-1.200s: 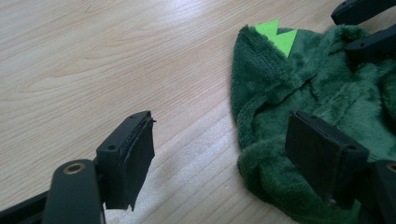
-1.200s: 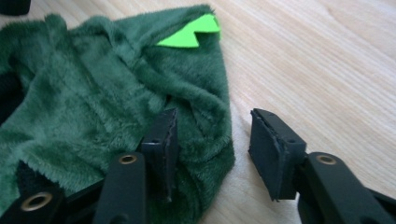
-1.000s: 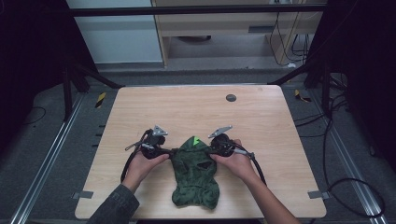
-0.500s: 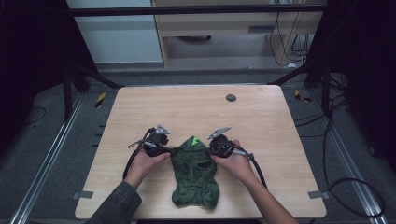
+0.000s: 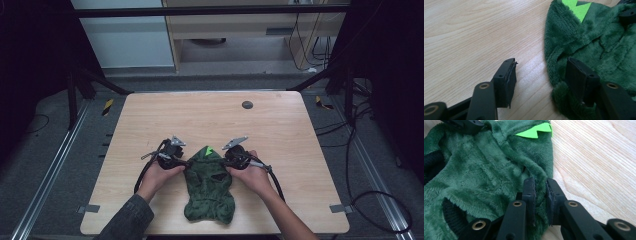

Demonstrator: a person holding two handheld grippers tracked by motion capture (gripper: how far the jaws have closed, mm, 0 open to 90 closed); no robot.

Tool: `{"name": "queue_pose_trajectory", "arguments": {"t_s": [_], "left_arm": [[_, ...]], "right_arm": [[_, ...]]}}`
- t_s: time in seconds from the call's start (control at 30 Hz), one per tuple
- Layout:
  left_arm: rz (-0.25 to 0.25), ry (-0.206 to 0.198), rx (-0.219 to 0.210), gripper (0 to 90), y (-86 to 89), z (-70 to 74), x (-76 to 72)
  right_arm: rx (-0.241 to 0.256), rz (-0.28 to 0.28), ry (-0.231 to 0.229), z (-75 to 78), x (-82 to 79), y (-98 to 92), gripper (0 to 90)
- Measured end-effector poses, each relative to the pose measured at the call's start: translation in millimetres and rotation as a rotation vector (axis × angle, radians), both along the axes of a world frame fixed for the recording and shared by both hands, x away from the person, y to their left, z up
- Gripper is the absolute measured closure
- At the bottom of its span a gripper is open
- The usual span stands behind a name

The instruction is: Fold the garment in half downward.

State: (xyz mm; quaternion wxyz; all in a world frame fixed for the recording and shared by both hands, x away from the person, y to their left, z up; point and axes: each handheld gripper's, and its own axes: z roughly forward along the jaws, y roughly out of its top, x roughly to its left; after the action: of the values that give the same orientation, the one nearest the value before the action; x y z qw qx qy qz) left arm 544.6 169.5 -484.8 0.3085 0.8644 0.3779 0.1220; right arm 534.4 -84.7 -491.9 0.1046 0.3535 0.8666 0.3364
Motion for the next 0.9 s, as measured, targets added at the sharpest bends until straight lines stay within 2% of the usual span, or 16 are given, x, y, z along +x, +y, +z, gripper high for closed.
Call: {"name": "queue_pose_trajectory", "arguments": {"t_s": [0.17, 0.43, 0.63, 0.73, 0.8, 0.83, 0.9], "left_arm": [[-0.017, 0.018, 0.017, 46.8, -2.8, -0.7, 0.8], [-0.041, 0.024, 0.032, 54.2, -6.8, 0.5, 0.3], [-0.056, 0.048, 0.053, 60.6, -10.0, 3.0, 1.3], [-0.068, 0.060, 0.063, 67.0, -12.9, 4.4, 1.5], [-0.078, 0.064, 0.069, 76.1, -14.5, 4.9, 1.7], [-0.085, 0.068, 0.069, 76.1, -15.2, 5.2, 1.7], [-0.099, 0.077, 0.070, 82.1, -16.1, 5.5, 1.9]], "right_arm": [[-0.002, -0.002, 0.001, 0.1, 0.0, 0.3, 79.3], [-0.007, 0.000, 0.002, 0.6, 0.6, 0.9, 79.0], [-0.018, 0.001, 0.007, 1.5, 1.1, 2.1, 78.6], [-0.029, 0.003, 0.009, 2.3, 1.7, 2.7, 78.7], [-0.032, 0.000, 0.022, 3.2, 2.2, 4.1, 80.8], [-0.032, 0.000, 0.022, 3.2, 2.2, 4.1, 80.8], [-0.041, 0.006, 0.020, 3.8, 2.6, 5.5, 83.0]]}}
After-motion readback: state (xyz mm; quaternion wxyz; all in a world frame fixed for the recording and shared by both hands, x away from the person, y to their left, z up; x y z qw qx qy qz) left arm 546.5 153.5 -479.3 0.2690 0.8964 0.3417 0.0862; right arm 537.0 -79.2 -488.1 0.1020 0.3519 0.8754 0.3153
